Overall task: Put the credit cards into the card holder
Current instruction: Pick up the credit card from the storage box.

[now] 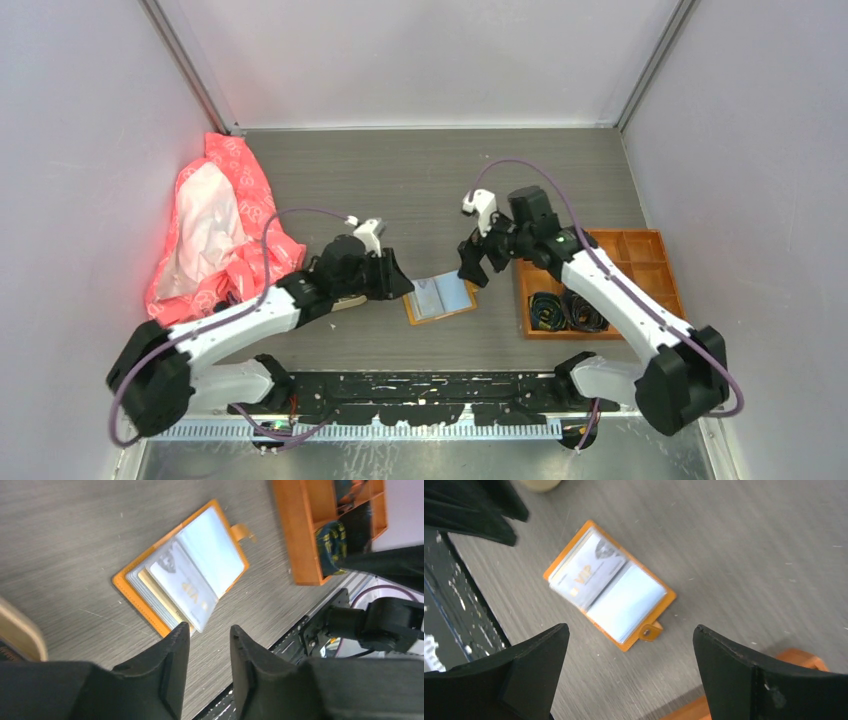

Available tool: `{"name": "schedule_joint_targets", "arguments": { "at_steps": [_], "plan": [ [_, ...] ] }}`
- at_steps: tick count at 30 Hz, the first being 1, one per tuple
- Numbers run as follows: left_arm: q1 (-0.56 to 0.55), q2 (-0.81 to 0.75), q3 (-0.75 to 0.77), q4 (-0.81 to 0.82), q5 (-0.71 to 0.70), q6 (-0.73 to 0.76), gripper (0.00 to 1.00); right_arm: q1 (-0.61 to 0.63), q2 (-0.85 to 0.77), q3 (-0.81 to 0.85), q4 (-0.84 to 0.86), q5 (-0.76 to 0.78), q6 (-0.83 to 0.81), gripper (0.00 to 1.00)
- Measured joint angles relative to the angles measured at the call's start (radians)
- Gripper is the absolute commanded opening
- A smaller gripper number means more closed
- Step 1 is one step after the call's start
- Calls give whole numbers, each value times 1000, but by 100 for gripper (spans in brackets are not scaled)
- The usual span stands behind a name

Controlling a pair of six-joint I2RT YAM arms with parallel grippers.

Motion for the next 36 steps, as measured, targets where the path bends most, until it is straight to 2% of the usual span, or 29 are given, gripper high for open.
{"name": "schedule_joint_targets", "arguments": {
  "at_steps": [2,5,9,13,17,22,26,31,36],
  "plan": [
    [0,-121,18,-83,-47,48,57,-29,-59,14,5,15,25,99],
    [14,-267,32,-191,-132,107,66,-55,-82,77,-5,-5,70,99],
    [77,-394,32,-340,-216,152,67,-58,-10,180,-21,-144,110,94],
    [169,-459,24,-453,-274,168,64,-58,71,175,-17,-250,141,94],
    [222,-430,11,-528,-320,174,62,-64,111,114,-38,-292,151,94],
    [231,-276,11,-548,-327,175,55,-68,114,107,-44,-311,156,94],
    [231,-172,11,-539,-317,177,50,-71,131,107,-45,-317,155,94],
    [232,-131,11,-489,-302,173,45,-71,153,107,-47,-326,155,94],
    [232,-85,11,-452,-293,173,43,-74,159,107,-47,-338,154,94]
  ]
}}
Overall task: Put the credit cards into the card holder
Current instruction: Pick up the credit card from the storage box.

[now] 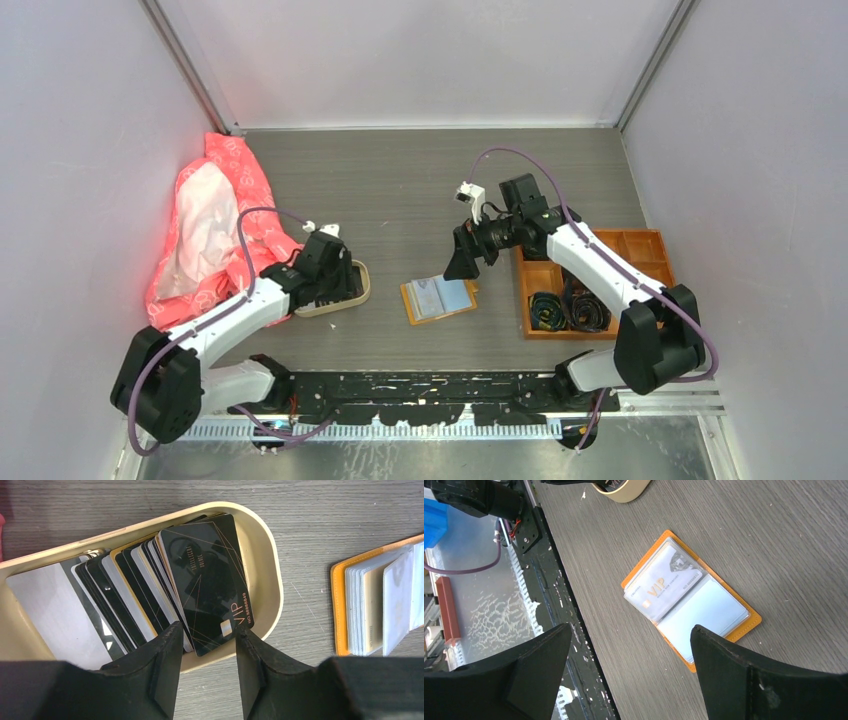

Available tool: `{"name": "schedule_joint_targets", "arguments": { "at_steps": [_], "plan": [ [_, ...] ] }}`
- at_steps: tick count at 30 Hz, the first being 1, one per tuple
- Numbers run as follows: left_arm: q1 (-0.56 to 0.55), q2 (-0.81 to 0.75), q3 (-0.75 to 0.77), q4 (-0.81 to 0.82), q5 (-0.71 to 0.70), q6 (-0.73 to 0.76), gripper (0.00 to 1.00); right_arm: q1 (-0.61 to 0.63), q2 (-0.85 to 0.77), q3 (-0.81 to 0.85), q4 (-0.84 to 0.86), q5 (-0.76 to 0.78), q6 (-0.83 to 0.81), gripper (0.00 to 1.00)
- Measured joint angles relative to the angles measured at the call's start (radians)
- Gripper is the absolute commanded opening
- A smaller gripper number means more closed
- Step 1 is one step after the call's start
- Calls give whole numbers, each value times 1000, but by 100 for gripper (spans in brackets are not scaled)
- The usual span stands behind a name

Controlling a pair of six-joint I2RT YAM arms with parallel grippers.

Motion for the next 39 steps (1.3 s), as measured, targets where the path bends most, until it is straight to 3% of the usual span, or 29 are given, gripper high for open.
{"name": "schedule_joint_targets", "arguments": {
  "at_steps": [3,14,26,39],
  "plan": [
    [3,21,0,13,0,0,43,-2,1,0,0,-5,0,94],
    [32,29,7,47,11,-2,0,-10,1,0,-1,-22,-3,93],
    [74,-67,4,35,98,2,0,-15,1,0,0,-50,-3,93],
    [133,-28,-31,102,240,-7,0,-15,1,0,-1,-67,-3,93]
  ]
}}
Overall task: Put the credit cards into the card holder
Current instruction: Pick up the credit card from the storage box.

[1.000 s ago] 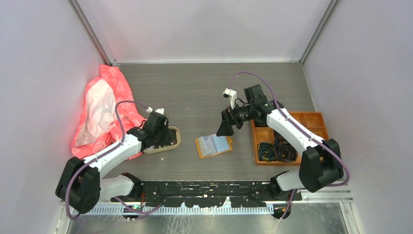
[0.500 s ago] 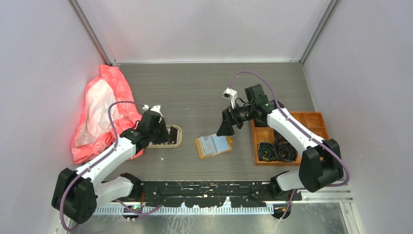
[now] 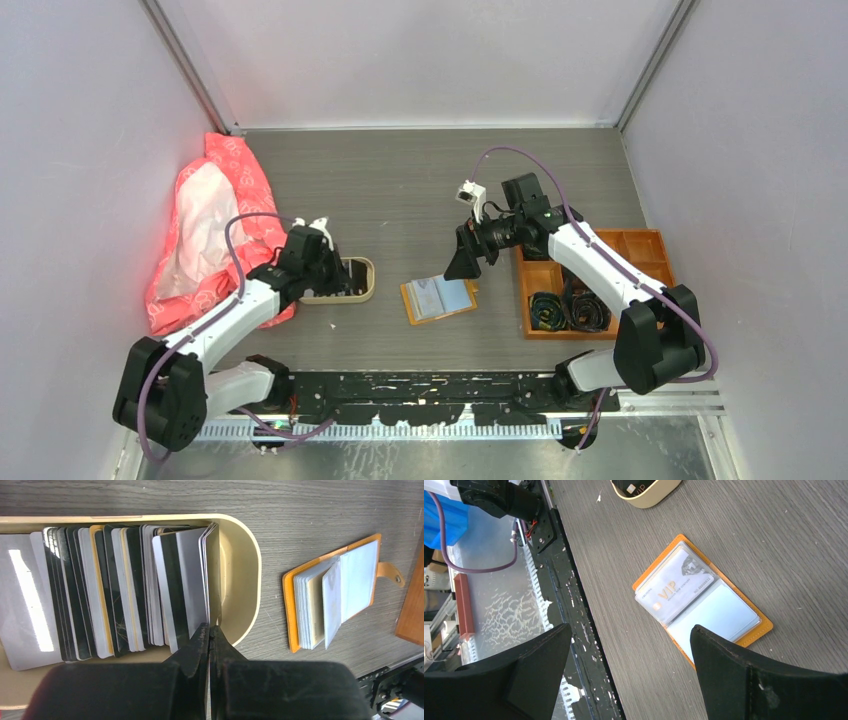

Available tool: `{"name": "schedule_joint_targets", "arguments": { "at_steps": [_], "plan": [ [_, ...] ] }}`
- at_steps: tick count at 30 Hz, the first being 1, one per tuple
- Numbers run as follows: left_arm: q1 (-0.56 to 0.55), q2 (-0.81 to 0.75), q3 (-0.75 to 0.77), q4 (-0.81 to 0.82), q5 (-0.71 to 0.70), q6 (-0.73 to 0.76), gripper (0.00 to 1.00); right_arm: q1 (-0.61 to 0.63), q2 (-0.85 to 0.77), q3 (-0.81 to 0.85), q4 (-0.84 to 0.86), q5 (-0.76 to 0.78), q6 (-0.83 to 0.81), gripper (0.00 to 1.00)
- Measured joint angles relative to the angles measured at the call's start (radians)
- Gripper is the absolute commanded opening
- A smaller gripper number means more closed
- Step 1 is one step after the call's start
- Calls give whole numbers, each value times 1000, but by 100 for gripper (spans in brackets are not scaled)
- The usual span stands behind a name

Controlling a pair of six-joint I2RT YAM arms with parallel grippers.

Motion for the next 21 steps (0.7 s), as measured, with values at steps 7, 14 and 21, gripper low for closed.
{"name": "schedule_joint_targets", "arguments": {
  "at_steps": [7,14,21],
  "plan": [
    [43,47,-27,72,59,-26,2,0,0,0,0,-1,0,93],
    [60,95,-38,143,115,-53,4,0,0,0,0,-6,0,93],
    [63,108,-47,214,164,-91,6,0,0,0,-2,-8,-1,93]
  ]
}}
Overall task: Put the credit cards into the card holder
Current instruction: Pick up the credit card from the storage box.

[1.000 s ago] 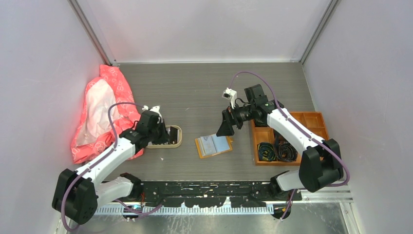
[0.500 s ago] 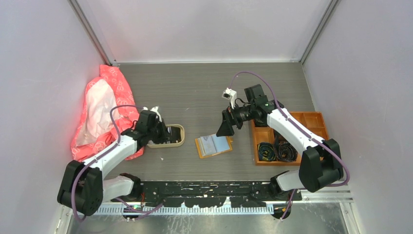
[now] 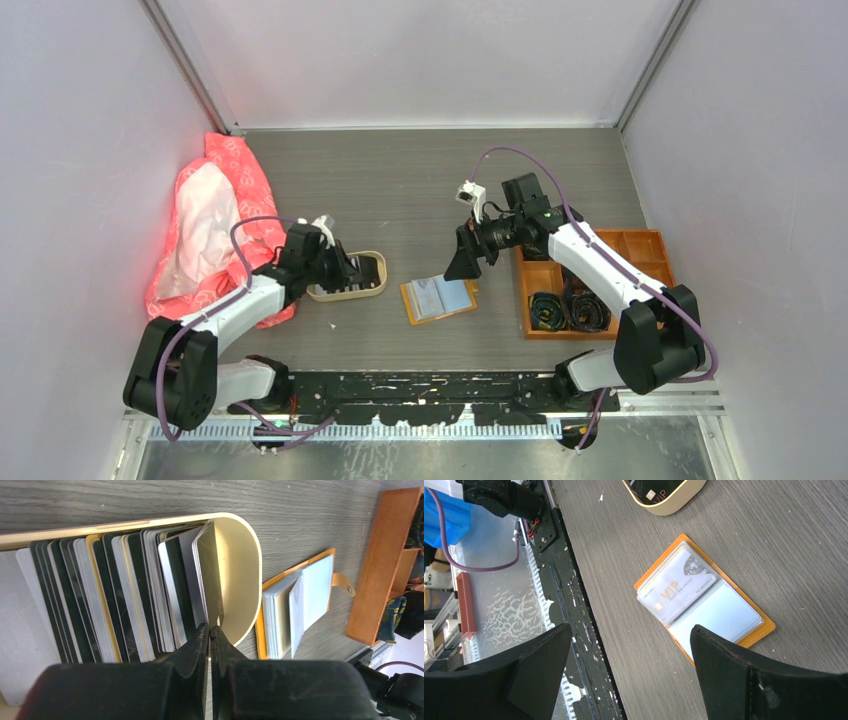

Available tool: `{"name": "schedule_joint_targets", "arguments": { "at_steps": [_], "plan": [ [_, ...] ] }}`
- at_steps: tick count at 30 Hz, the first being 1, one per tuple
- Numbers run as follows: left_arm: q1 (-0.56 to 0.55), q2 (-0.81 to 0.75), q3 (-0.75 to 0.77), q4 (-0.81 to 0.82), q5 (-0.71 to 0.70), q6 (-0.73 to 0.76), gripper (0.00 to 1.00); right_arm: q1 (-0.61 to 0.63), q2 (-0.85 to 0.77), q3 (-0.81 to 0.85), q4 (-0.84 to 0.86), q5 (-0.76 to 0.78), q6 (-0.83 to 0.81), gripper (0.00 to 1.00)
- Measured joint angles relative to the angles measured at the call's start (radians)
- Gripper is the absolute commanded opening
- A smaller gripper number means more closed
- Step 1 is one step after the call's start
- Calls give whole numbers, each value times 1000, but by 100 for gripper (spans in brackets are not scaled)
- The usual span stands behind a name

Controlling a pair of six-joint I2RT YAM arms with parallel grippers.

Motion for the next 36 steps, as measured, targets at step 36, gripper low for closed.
{"name": "schedule_joint_targets", "arguments": {
  "at_steps": [36],
  "plan": [
    [2,281,92,174,74,-90,0,0,0,0,-6,-1,-8,94]
  ]
}}
